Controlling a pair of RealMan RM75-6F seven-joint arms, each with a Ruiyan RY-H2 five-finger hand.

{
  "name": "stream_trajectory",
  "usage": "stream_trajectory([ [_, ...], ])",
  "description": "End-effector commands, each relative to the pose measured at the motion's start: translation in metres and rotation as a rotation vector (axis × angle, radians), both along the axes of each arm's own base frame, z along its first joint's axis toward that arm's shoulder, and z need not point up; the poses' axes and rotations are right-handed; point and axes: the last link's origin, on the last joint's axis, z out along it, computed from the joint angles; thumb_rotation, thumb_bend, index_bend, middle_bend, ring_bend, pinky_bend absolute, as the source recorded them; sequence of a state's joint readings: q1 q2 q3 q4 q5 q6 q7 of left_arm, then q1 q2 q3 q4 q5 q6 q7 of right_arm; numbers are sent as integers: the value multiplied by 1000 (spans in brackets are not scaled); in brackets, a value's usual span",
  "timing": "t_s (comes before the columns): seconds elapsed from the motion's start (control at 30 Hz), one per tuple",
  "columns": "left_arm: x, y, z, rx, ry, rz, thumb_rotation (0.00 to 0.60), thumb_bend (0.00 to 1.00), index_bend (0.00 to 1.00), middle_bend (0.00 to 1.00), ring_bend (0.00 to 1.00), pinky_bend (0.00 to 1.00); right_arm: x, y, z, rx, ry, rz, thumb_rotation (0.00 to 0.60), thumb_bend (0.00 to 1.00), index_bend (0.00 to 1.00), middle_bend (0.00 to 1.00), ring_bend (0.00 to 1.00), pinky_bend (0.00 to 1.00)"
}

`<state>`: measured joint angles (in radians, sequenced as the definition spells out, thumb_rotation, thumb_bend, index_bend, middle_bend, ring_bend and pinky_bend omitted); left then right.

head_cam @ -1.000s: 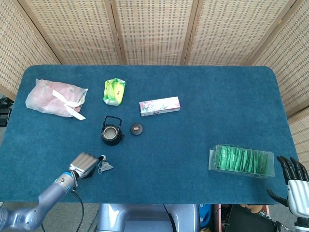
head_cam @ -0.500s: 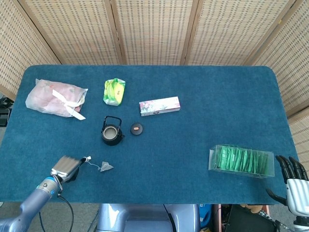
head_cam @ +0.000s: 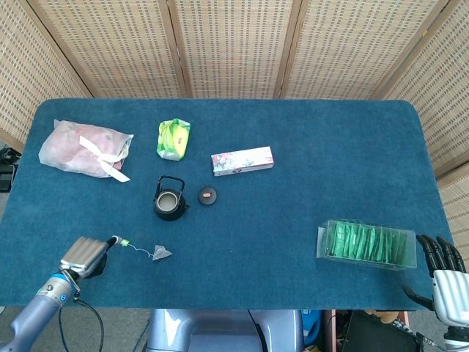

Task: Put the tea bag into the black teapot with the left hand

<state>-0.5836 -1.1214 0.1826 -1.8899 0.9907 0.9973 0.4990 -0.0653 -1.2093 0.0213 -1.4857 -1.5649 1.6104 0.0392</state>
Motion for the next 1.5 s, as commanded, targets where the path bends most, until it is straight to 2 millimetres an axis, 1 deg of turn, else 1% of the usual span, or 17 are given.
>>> stream_trajectory([
  [0.03, 3, 2, 3, 143, -107, -43, 600, 536, 245, 631, 573, 620, 0, 1, 1, -3, -1, -1, 600, 8, 118, 197, 82, 157],
  [0.07, 2, 3, 3, 167, -118, -51, 600, 515, 282, 613, 558, 612, -1, 1, 1, -4, -1, -2, 600, 8, 118, 197, 82, 157],
  [0.13, 0, 4, 3, 189, -125, -59, 600, 446, 321, 598, 544, 603, -1, 2, 1, -5, -1, -3, 600, 8, 118, 197, 82, 157],
  [0.2, -3, 6, 3, 217, -122, -70, 600, 328, 349, 586, 532, 574, -1, 2, 1, -6, -2, -3, 600, 8, 118, 197, 82, 157],
  [0.23, -4, 8, 3, 226, -119, -72, 600, 303, 355, 583, 528, 559, -1, 2, 1, -7, -2, -3, 600, 8, 118, 197, 82, 157],
  [0.27, -5, 9, 3, 234, -114, -77, 600, 283, 364, 577, 522, 533, -2, 2, 1, -7, -3, -3, 600, 8, 118, 197, 82, 157],
  [0.33, -6, 11, 2, 246, -103, -83, 600, 277, 374, 562, 506, 485, -2, 2, 1, -6, -5, -4, 600, 8, 118, 197, 82, 156],
  [0.43, -8, 12, 1, 255, -84, -88, 600, 277, 376, 517, 438, 399, -2, 2, 1, -7, -6, -4, 600, 8, 118, 197, 82, 157],
  [0.53, -9, 12, -3, 252, -81, -70, 600, 278, 382, 418, 318, 237, -3, 2, 2, -9, -4, -2, 600, 8, 118, 197, 82, 157],
  [0.6, -9, 12, -4, 253, -81, -65, 600, 278, 392, 326, 196, 80, -2, 3, 2, -10, -4, -1, 600, 9, 118, 197, 82, 157],
  [0.63, -10, 12, -5, 253, -82, -61, 600, 278, 398, 286, 145, 43, -2, 3, 2, -10, -3, -1, 600, 9, 118, 197, 82, 157],
  [0.67, -10, 12, -6, 253, -83, -58, 600, 278, 413, 224, 75, 9, -2, 3, 2, -9, -3, -2, 600, 9, 118, 197, 82, 156],
  [0.7, -10, 12, -6, 257, -87, -55, 600, 277, 429, 163, 24, 0, -2, 3, 2, -10, -3, -2, 600, 9, 118, 197, 82, 157],
  [0.8, -10, 12, -8, 275, -111, -46, 600, 278, 473, 52, 0, 0, -2, 3, 2, -10, -4, -4, 600, 8, 118, 197, 82, 157],
  [0.9, -10, 14, -11, 314, -131, -56, 600, 278, 511, 11, 0, 0, -2, 3, 2, -10, -5, -3, 600, 8, 118, 197, 82, 157],
  [1.23, -14, 24, -25, 330, -118, -63, 600, 278, 527, 0, 0, 0, -2, 3, 2, -11, -3, -4, 600, 8, 118, 197, 82, 157],
  [1.5, -16, 28, -37, 288, -96, -57, 600, 288, 527, 0, 0, 0, -3, 3, 3, -13, -5, -8, 600, 8, 118, 197, 82, 157],
])
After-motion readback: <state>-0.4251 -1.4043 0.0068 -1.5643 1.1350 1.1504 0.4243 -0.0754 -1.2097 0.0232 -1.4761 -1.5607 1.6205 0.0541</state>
